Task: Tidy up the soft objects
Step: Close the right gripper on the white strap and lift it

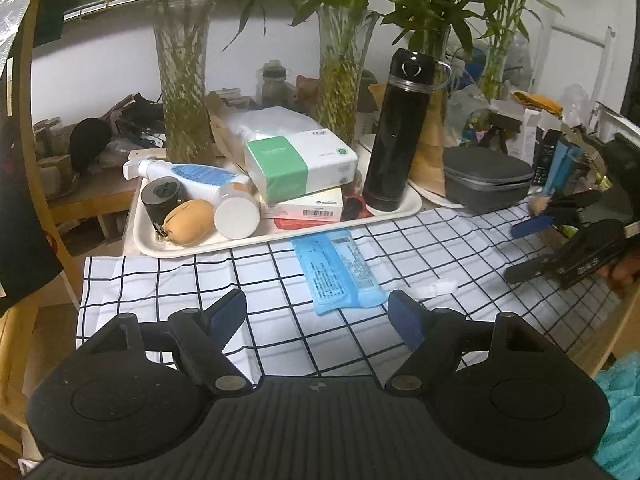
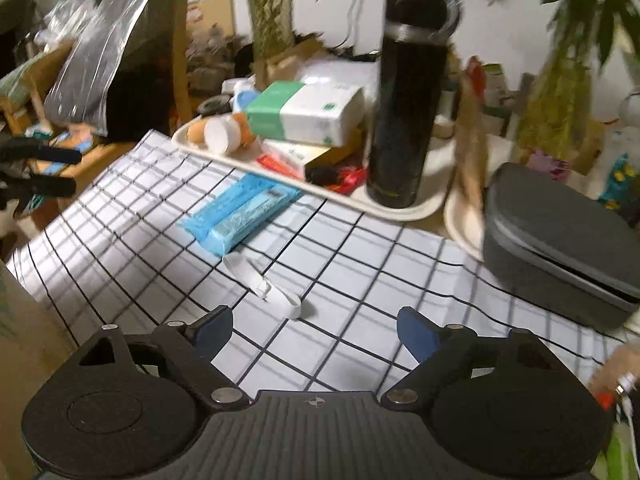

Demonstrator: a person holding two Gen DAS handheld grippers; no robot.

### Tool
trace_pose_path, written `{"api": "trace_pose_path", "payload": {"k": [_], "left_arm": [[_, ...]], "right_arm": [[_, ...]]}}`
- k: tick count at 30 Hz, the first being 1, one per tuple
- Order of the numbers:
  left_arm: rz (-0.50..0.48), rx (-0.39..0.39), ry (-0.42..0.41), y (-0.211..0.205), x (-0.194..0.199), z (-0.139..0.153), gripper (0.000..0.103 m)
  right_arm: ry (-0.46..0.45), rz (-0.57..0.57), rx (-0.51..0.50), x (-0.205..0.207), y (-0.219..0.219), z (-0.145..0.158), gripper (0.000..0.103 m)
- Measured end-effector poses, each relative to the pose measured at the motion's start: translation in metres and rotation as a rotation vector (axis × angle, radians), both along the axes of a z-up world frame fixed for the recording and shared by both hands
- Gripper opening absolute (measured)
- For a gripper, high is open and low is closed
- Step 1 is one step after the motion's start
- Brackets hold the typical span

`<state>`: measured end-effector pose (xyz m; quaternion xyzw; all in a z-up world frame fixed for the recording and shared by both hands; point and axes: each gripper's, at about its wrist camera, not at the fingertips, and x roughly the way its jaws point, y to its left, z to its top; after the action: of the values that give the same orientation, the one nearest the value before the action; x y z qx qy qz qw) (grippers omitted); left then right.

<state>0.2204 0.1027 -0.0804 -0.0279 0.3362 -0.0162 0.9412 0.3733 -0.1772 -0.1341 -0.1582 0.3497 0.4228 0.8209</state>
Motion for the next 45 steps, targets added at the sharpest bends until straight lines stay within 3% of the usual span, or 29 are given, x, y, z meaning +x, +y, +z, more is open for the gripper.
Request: {"api": "trace_pose_path", "payload": {"k": [10, 19, 24, 27, 41, 45], "left_arm": [[0.002, 0.018, 0.028, 0.000, 0.007, -0.008, 0.078], [0.015, 0.022, 0.042, 0.004, 0.010, -0.012, 0.078], [0.019, 0.023, 0.048, 0.003, 0.010, -0.013, 0.078], [0.016, 0.026, 0.045, 0.002, 0.010, -0.013, 0.078], [0.021, 0.045, 0.059, 0.000, 0.015, -0.019, 0.078], [0.027, 0.034, 0.071, 0.001, 0.023, -0.024, 0.078]], "right_arm": [[0.028, 0.158, -0.056, 0.025, 0.046, -0.035, 0.076], [0.061, 0.202, -0.090, 0.034, 0.068, -0.054, 0.052], [0.066, 0.210, -0.102, 0.032, 0.070, -0.054, 0.029], [0.055, 0.220, -0.113, 0.028, 0.068, -0.052, 0.023], [0.028, 0.327, -0.158, 0.009, 0.077, -0.052, 0.020], [0.029, 0.323, -0.161, 0.007, 0.080, -0.052, 0.005]]}}
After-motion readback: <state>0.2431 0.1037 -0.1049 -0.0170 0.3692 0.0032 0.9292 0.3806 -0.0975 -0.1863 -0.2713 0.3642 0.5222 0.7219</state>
